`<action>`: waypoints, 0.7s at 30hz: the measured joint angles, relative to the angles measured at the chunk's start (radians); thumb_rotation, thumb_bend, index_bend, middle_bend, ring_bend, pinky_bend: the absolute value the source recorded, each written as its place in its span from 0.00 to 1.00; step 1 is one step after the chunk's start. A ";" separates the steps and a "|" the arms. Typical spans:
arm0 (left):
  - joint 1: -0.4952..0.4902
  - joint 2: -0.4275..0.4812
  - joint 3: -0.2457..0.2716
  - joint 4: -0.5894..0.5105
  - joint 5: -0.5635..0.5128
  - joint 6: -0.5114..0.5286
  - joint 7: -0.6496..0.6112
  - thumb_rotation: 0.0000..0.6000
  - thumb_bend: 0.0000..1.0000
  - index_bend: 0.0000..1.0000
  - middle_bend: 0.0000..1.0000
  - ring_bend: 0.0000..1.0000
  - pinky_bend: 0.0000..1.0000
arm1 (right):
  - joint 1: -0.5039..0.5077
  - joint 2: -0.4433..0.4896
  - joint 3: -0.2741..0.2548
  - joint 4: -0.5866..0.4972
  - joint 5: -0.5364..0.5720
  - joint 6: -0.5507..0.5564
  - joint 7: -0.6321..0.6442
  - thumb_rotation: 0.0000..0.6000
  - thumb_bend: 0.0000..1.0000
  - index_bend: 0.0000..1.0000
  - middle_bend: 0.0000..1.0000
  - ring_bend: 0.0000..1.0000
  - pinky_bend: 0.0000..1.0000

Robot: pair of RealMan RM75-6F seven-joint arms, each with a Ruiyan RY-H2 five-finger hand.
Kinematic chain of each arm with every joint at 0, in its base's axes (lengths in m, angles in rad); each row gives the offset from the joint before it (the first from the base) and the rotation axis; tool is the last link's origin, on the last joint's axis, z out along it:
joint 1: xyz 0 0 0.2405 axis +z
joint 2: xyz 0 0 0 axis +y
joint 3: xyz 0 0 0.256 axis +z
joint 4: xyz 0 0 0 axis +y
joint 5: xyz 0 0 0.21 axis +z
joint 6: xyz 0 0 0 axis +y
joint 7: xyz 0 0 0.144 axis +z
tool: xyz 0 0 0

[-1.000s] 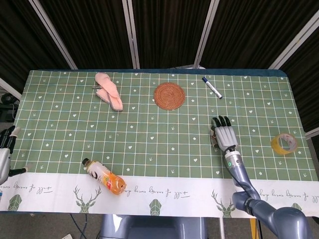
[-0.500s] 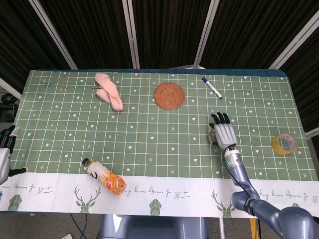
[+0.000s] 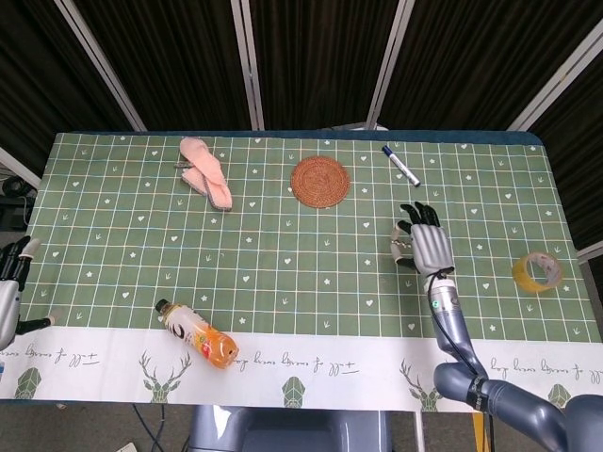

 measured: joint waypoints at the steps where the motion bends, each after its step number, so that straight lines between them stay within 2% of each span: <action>1: 0.000 0.000 0.000 -0.001 0.002 0.001 -0.001 1.00 0.04 0.00 0.00 0.00 0.00 | -0.005 0.007 0.016 -0.041 0.032 0.003 -0.001 1.00 0.39 0.58 0.12 0.00 0.00; 7: 0.005 0.000 0.005 -0.006 0.026 0.018 -0.006 1.00 0.04 0.00 0.00 0.00 0.00 | -0.037 0.029 0.099 -0.249 0.210 0.050 0.000 1.00 0.40 0.58 0.12 0.00 0.00; 10: 0.007 0.001 0.007 -0.009 0.033 0.024 -0.006 1.00 0.04 0.00 0.00 0.00 0.00 | -0.049 0.023 0.141 -0.305 0.277 0.086 0.023 1.00 0.41 0.58 0.12 0.00 0.00; 14: 0.011 0.005 0.012 -0.014 0.047 0.030 -0.007 1.00 0.04 0.00 0.00 0.00 0.00 | -0.056 -0.006 0.173 -0.334 0.310 0.138 0.069 1.00 0.41 0.58 0.12 0.00 0.00; 21: 0.013 0.001 0.015 -0.010 0.065 0.044 0.006 1.00 0.04 0.00 0.00 0.00 0.00 | -0.067 -0.079 0.171 -0.327 0.280 0.203 0.154 1.00 0.40 0.59 0.12 0.00 0.00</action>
